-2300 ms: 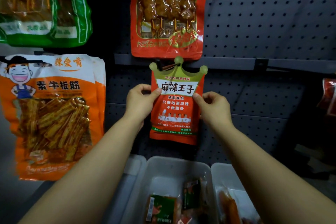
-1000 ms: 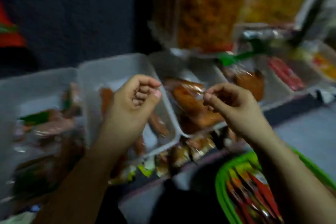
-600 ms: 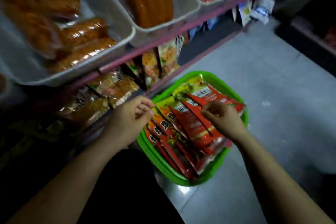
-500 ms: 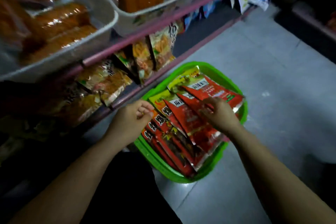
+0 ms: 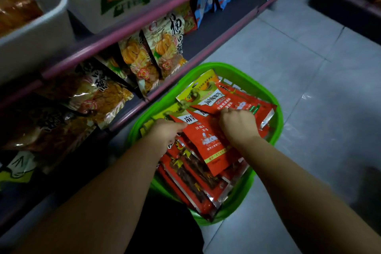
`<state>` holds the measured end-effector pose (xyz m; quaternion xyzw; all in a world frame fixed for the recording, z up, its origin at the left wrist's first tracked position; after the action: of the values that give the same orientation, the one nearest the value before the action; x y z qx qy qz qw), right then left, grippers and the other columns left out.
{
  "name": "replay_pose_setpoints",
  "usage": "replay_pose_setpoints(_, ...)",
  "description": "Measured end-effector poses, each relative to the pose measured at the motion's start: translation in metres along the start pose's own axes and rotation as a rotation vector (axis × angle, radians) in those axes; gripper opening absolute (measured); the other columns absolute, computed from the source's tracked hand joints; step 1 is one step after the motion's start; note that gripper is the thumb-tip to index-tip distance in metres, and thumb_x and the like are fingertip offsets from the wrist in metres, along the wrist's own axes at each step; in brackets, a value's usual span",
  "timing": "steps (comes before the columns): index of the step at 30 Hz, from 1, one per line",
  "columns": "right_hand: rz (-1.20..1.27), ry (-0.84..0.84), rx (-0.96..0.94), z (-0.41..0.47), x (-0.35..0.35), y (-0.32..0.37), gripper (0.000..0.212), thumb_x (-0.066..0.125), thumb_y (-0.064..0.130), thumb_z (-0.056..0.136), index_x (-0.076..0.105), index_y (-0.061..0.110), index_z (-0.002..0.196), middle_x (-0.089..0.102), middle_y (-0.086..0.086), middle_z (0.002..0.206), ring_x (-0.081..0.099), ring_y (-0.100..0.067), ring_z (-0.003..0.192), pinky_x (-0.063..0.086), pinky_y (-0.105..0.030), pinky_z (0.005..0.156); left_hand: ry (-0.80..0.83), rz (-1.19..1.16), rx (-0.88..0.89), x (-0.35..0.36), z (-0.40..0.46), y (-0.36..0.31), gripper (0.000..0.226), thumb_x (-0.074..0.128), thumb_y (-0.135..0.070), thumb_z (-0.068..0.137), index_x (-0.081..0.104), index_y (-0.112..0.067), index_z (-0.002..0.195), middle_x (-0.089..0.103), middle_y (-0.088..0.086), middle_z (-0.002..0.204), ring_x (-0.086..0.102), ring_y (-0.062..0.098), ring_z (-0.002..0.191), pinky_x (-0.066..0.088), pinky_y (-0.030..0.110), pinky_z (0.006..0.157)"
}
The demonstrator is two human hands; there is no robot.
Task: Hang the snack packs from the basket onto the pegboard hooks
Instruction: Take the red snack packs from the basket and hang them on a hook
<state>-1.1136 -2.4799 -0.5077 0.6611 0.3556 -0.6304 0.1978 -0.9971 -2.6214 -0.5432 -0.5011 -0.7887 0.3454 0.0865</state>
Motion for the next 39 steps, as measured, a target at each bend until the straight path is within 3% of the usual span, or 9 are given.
replay_pose_setpoints(7,0.336,-0.17,0.035,-0.013,-0.051,0.015,0.021,0.055,0.028,0.084,0.062,0.008,0.082,0.067,-0.017,0.088,0.063,-0.036,0.087,0.038,-0.036,0.065,-0.239,-0.281,0.177,-0.039,-0.006,-0.026,0.01,0.054,-0.018,0.089,0.054,-0.016,0.079,0.062,0.005,0.078,0.059,0.022,0.072,0.046,0.03,0.071)
replay_pose_setpoints(10,0.562,0.083,-0.095,-0.017,-0.036,0.046,0.032,0.055,0.031,0.086,0.055,0.009,0.108,0.049,-0.014,0.136,0.038,-0.03,0.133,0.029,-0.048,0.106,-0.354,-0.449,0.2,-0.057,-0.005,-0.026,0.008,0.046,-0.016,0.093,0.052,-0.011,0.092,0.058,0.013,0.088,0.058,0.034,0.091,0.045,0.033,0.072)
replay_pose_setpoints(12,0.636,0.195,-0.112,-0.017,-0.025,0.055,0.037,0.05,0.038,0.091,0.048,0.012,0.118,0.023,-0.004,0.156,0.016,-0.025,0.145,0.017,-0.053,0.113,-0.376,-0.4,0.235,-0.06,-0.005,-0.026,0.029,0.049,-0.021,0.094,0.053,0.0,0.114,0.059,0.023,0.112,0.055,0.042,0.11,0.049,0.042,0.086)
replay_pose_setpoints(15,0.574,0.1,-0.077,-0.011,-0.018,0.056,0.036,0.041,0.048,0.095,0.051,0.019,0.114,0.033,0.0,0.151,0.029,-0.022,0.137,0.024,-0.048,0.104,-0.346,-0.366,0.264,-0.055,-0.009,-0.021,0.053,0.071,-0.025,0.082,0.05,-0.006,0.127,0.062,0.014,0.121,0.061,0.033,0.107,0.05,0.049,0.093)
replay_pose_setpoints(19,0.722,-0.022,0.019,-0.003,-0.021,0.048,0.024,0.05,0.047,0.091,0.049,0.024,0.086,0.057,0.001,0.108,0.048,-0.024,0.108,0.034,-0.04,0.089,-0.329,-0.381,0.323,-0.055,-0.012,-0.024,0.03,0.073,-0.001,0.077,0.061,-0.008,0.103,0.069,0.009,0.095,0.067,0.022,0.076,0.054,0.029,0.063)
replay_pose_setpoints(23,1.098,-0.104,0.194,0.016,-0.031,0.024,0.038,0.064,0.044,0.084,0.06,0.015,0.109,0.063,-0.005,0.108,0.057,-0.024,0.106,0.045,-0.044,0.093,-0.272,-0.315,0.574,-0.053,-0.032,-0.051,0.021,0.071,-0.004,0.079,0.066,-0.019,0.093,0.071,-0.007,0.082,0.069,0.009,0.069,0.054,0.022,0.056)
replay_pose_setpoints(27,1.451,-0.063,0.209,0.029,-0.056,0.011,0.045,0.075,0.033,0.078,0.054,0.018,0.115,0.068,0.008,0.102,0.066,0.005,0.088,0.052,-0.014,0.075,-0.213,-0.191,0.755,-0.052,-0.063,-0.065,0.017,0.073,-0.009,0.078,0.066,-0.024,0.08,0.071,-0.021,0.071,0.068,-0.002,0.067,0.051,0.011,0.055)
replay_pose_setpoints(31,1.611,-0.041,0.164,0.024,-0.089,0.017,0.023,0.074,0.018,0.079,0.068,0.004,0.096,0.074,-0.014,0.088,0.07,-0.022,0.074,0.056,-0.038,0.07,-0.36,-0.317,0.734,-0.078,-0.086,-0.058,0.016,0.078,-0.017,0.074,0.067,-0.028,0.072,0.071,-0.021,0.067,0.068,0.0,0.063,0.053,0.017,0.056)
replay_pose_setpoints(39,1.729,-0.056,-0.135,0.017,-0.213,0.1,0.023,0.073,0.018,0.08,0.066,0.0,0.093,0.072,-0.023,0.091,0.067,-0.03,0.077,0.055,-0.052,0.075,-0.56,-0.424,0.901,-0.191,-0.19,-0.077,0.014,0.071,-0.021,0.08,0.072,-0.033,0.073,0.07,-0.025,0.07,0.068,-0.005,0.068,0.052,0.011,0.061)
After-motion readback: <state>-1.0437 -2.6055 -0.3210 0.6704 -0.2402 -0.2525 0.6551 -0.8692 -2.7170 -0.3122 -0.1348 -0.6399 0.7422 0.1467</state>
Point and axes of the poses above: each hand's wrist, its own z-axis towards the middle knuckle, its own x-axis out of the palm, y = z × x, the point moved 5 cm from there along z, towards the middle knuckle
